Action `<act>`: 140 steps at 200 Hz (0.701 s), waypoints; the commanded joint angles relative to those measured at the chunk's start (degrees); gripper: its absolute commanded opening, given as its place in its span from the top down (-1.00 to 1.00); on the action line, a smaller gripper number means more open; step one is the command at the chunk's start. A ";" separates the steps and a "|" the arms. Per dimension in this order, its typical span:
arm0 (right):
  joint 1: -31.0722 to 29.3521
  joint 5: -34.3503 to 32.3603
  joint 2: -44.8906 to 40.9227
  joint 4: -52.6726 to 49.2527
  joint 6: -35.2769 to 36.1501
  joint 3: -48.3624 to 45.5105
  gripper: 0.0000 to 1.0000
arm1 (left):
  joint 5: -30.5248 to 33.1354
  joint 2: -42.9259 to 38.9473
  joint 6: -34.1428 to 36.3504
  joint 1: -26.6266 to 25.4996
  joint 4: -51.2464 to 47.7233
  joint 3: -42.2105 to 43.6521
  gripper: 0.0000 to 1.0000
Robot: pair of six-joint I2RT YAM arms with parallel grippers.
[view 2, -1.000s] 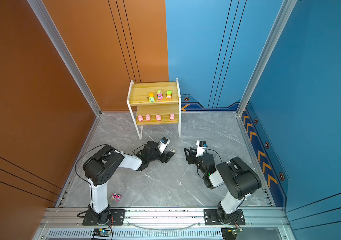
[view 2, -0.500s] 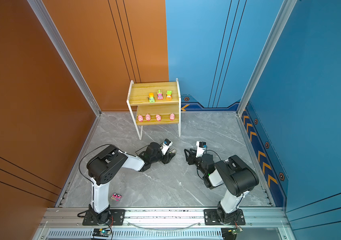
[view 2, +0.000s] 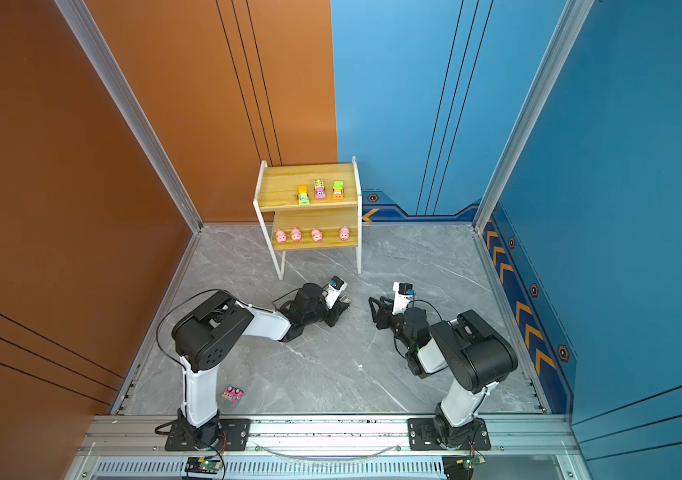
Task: Place and organize the plastic toys onto the shelf
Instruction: 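Close the left gripper on the green truck and lift it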
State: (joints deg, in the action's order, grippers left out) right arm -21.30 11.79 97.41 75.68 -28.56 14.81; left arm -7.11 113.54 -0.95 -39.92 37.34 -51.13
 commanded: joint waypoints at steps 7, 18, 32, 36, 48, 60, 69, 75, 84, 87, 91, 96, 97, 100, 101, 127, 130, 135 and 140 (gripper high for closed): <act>0.40 -0.52 -0.80 1.67 -0.97 -0.81 0.05 | 2.64 -4.86 -1.26 -0.76 -5.22 -0.99 0.39; 0.47 -0.78 -1.19 1.44 -0.98 -0.81 0.05 | 3.44 -6.21 -1.87 -0.79 -6.61 -1.02 0.39; 0.47 -1.13 -1.58 0.79 -0.93 -0.87 0.05 | 4.45 -7.96 -2.45 -1.06 -9.14 -1.25 0.41; 0.47 -1.11 -1.70 0.66 -0.84 -0.92 0.05 | 4.51 -8.53 -2.62 -1.10 -9.77 -1.25 0.42; 0.44 -1.17 -2.08 0.43 -0.88 -1.01 0.06 | 5.56 -10.12 -3.21 -1.35 -12.36 -1.50 0.43; 0.39 -1.23 -2.56 -0.15 -0.78 -1.11 0.06 | 6.30 -11.81 -3.74 -1.32 -15.30 -1.92 0.43; 0.34 -1.33 -3.11 -0.52 -0.72 -1.14 0.06 | 6.88 -13.29 -4.15 -1.38 -17.99 -2.27 0.44; 0.32 -1.41 -3.39 -0.87 -0.56 -1.18 0.06 | 7.14 -14.53 -4.39 -1.36 -19.72 -2.60 0.45; 0.16 -1.46 -3.78 -1.43 -0.37 -1.09 0.06 | 7.96 -16.38 -4.83 -1.39 -22.66 -3.27 0.46; 0.12 -1.55 -3.95 -1.60 -0.32 -1.10 0.06 | 8.24 -17.02 -4.97 -1.33 -23.66 -3.62 0.46; -0.01 -1.53 -4.22 -1.80 -0.23 -1.10 0.06 | 8.67 -17.87 -5.26 -1.35 -24.98 -3.98 0.46; -0.14 -1.68 -4.38 -1.99 -0.12 -1.08 0.06 | 9.06 -18.91 -5.48 -1.34 -26.82 -4.58 0.45; -0.14 -1.72 -4.40 -2.05 -0.11 -1.09 0.06 | 9.19 -19.16 -5.52 -1.32 -27.20 -4.72 0.45; -0.28 -1.77 -4.56 -2.15 -0.03 -1.10 0.06 | 9.68 -19.76 -5.82 -1.28 -28.37 -5.20 0.45; -0.30 -1.77 -4.58 -2.18 0.02 -1.10 0.06 | 9.85 -19.98 -5.86 -1.20 -28.77 -5.33 0.45; -1.61 -2.70 -6.72 -4.33 1.31 -1.05 0.06 | 12.29 -25.12 -7.62 -0.61 -39.29 -10.73 0.45; -1.82 -2.88 -7.13 -4.86 1.65 -1.01 0.06 | 12.76 -25.60 -7.86 -0.55 -40.67 -11.39 0.46; -2.38 -3.45 -7.92 -5.67 2.31 -1.06 0.05 | 12.93 -26.38 -8.28 -0.31 -42.84 -12.52 0.46; -3.09 -4.18 -8.80 -6.81 3.15 -0.91 0.06 | 12.84 -27.02 -8.56 -0.02 -45.07 -13.82 0.46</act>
State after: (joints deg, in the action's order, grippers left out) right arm -22.37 10.44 92.01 73.38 -28.27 14.17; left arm 2.22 90.91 -6.87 -40.88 5.26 -59.57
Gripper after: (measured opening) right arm 0.472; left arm 0.295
